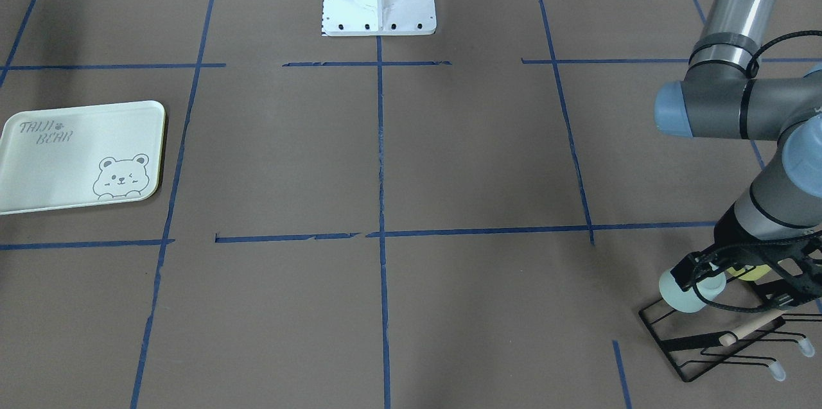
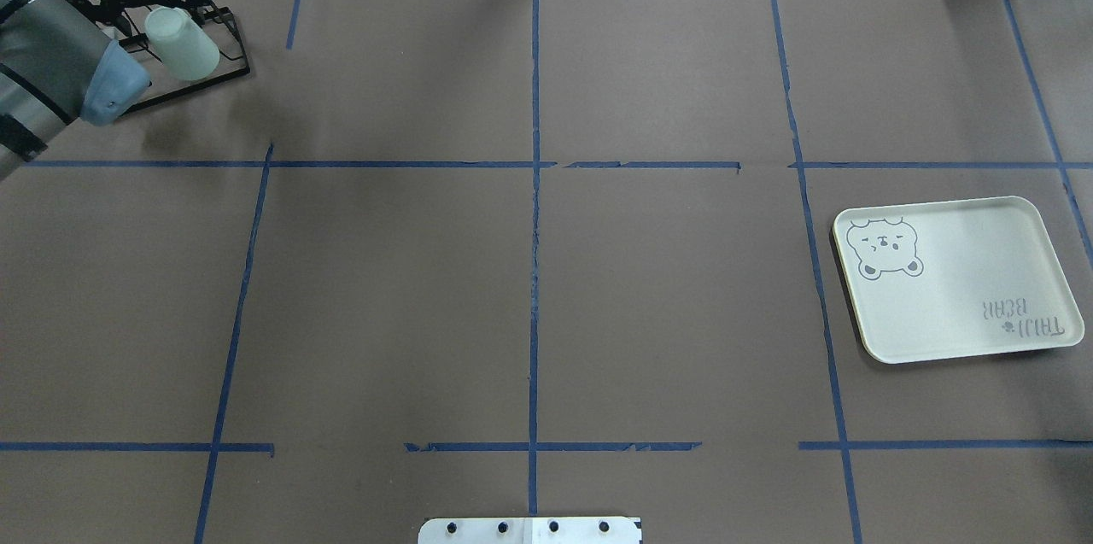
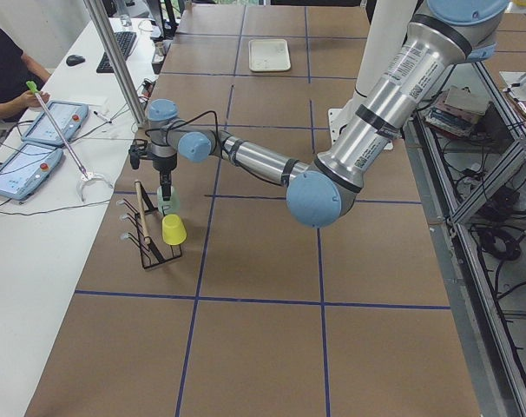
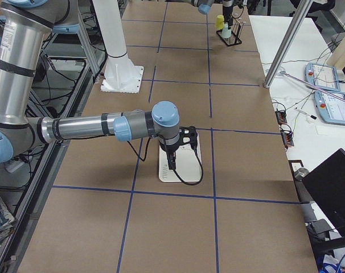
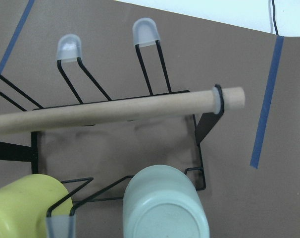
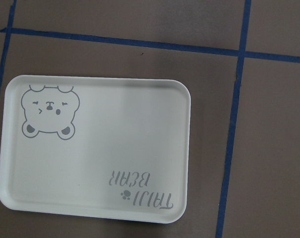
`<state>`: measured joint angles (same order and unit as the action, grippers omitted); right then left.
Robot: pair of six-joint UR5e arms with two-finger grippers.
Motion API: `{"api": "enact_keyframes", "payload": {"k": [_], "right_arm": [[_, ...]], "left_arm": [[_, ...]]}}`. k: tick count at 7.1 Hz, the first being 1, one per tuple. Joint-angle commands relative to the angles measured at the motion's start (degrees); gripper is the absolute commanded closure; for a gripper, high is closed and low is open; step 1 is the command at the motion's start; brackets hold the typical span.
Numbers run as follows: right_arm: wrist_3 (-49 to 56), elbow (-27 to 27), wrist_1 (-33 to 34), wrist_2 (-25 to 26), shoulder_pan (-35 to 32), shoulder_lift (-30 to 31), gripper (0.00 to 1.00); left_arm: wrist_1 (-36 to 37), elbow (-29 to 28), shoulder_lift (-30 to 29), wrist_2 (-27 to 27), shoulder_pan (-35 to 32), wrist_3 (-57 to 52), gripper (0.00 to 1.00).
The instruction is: Left arm grabs green cup and hands to right arm on tray
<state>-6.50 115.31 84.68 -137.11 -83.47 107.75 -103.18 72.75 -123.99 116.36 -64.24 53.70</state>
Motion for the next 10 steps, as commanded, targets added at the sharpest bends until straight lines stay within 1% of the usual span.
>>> {"api": "enact_keyframes", "payload": {"k": [1, 2, 3, 4, 6, 7, 8, 9, 10], "right_arm": [[0.0, 0.0, 0.0, 0.0, 0.1, 0.0, 0.00], [0.0, 0.0, 0.0, 0.0, 0.1, 0.0, 0.00], [0.0, 0.0, 0.0, 0.0, 0.2, 0.0, 0.00], [0.0, 0.0, 0.0, 0.0, 0.2, 0.0, 0.00], [0.0, 0.0, 0.0, -0.8, 0.3, 0.0, 0.00], [0.0, 0.0, 0.0, -1.4, 0.4, 0.0, 0.00], [0.0, 0.0, 0.0, -2.1, 0.4, 0.0, 0.00], [0.0, 0.0, 0.0, -2.1, 0.4, 0.0, 0.00], [-0.1, 0.0, 0.0, -2.6, 0.4, 0.0, 0.00]], "left_arm": [[-1.4, -1.8, -0.1, -1.3, 0.9, -0.1, 0.00], [-1.5, -2.0, -0.1, -2.2, 1.3, -0.1, 0.00], [-1.5, -2.0, 0.0, -2.2, 1.3, -0.2, 0.03], [-1.4, -2.0, -0.1, -2.2, 1.3, 0.0, 0.16], [-1.4, -1.6, -0.1, -2.1, 1.2, -0.2, 0.75], [-1.1, -0.1, -0.1, -1.8, 1.0, -0.3, 0.87], [-0.5, 2.0, 0.0, -1.4, 0.4, -0.3, 0.91], [-0.1, 4.7, 0.5, -0.7, -0.7, -0.4, 0.91], [2.2, 7.5, 0.9, 1.8, -3.0, -0.4, 0.91]]}}
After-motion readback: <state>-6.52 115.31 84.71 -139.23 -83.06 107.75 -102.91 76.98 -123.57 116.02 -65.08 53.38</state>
